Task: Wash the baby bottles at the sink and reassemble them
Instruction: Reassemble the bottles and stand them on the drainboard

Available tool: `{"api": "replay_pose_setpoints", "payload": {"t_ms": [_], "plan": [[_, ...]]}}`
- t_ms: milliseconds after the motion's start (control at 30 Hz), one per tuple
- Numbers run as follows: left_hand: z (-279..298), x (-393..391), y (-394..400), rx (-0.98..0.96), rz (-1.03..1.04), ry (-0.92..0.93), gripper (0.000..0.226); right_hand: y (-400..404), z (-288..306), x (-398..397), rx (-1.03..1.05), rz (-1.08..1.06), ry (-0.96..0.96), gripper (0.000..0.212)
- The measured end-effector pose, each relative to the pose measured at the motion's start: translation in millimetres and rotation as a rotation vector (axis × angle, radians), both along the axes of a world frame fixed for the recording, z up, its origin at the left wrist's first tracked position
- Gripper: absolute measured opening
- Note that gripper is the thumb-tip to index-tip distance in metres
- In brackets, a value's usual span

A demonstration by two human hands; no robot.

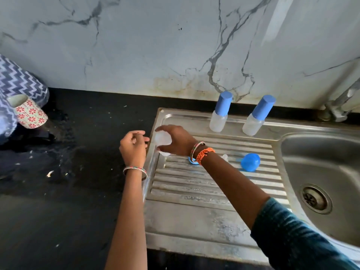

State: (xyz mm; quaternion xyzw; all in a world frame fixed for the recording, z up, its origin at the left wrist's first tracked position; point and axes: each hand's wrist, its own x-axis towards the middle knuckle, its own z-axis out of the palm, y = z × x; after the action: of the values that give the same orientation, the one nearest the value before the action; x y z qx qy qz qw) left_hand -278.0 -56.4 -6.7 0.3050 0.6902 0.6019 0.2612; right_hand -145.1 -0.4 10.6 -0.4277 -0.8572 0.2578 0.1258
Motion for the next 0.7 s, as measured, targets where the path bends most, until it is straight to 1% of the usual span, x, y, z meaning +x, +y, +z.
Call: {"api": "replay_pose_setpoints", "payload": {"t_ms": [67, 167, 233, 333, 433, 500, 533, 567, 600, 633, 667, 700], "plan": [[5.7, 3.0, -1.2, -0.003, -0.021, -0.004, 0.021, -1.9, 14.5, 9.1, 0.055, -0.027, 0.058, 0.059], [20.1, 21.6, -0.1, 0.043, -0.080, -0.026, 0.018, -11.5, 60.9, 44.1, 0.081, -0.080, 0.224, 0.056], [29.5, 42.9, 0.4, 0.087, -0.165, -0.041, 0.015, -26.4, 98.9, 79.1, 0.048, -0.135, 0.359, 0.054], [40.5, 81.7, 3.0, 0.110, -0.321, -0.031, 0.015, -54.1, 144.4, 138.3, -0.002, -0.218, 0.578, 0.044], [47.4, 131.1, 3.5, 0.128, -0.486, -0.043, 0.019, -83.9, 156.3, 209.6, -0.128, -0.248, 0.820, 0.041], [48.0, 166.2, 0.9, 0.113, -0.595, -0.079, 0.023, -101.7, 140.3, 262.7, -0.289, -0.281, 0.994, 0.042], [46.4, 180.6, -1.2, 0.099, -0.648, -0.093, 0.024, -110.2, 122.7, 284.1, -0.382, -0.384, 1.040, 0.043], [45.0, 197.6, -4.7, 0.080, -0.717, -0.102, 0.024, -120.2, 98.5, 307.1, -0.454, -0.567, 1.017, 0.046], [43.8, 210.6, -8.5, 0.067, -0.770, -0.104, 0.024, -128.4, 76.3, 321.7, -0.457, -0.842, 0.821, 0.051], [44.1, 221.0, -11.2, 0.060, -0.804, -0.099, 0.024, -133.0, 53.9, 334.7, -0.374, -1.132, 0.425, 0.054], [43.5, 233.2, -15.2, 0.048, -0.833, -0.085, 0.024, -142.6, 35.0, 348.8, -0.277, -1.339, 0.044, 0.057], [44.2, 241.1, -18.2, 0.043, -0.850, -0.071, 0.024, -146.8, 27.7, 356.5, -0.226, -1.462, -0.089, 0.061]]}}
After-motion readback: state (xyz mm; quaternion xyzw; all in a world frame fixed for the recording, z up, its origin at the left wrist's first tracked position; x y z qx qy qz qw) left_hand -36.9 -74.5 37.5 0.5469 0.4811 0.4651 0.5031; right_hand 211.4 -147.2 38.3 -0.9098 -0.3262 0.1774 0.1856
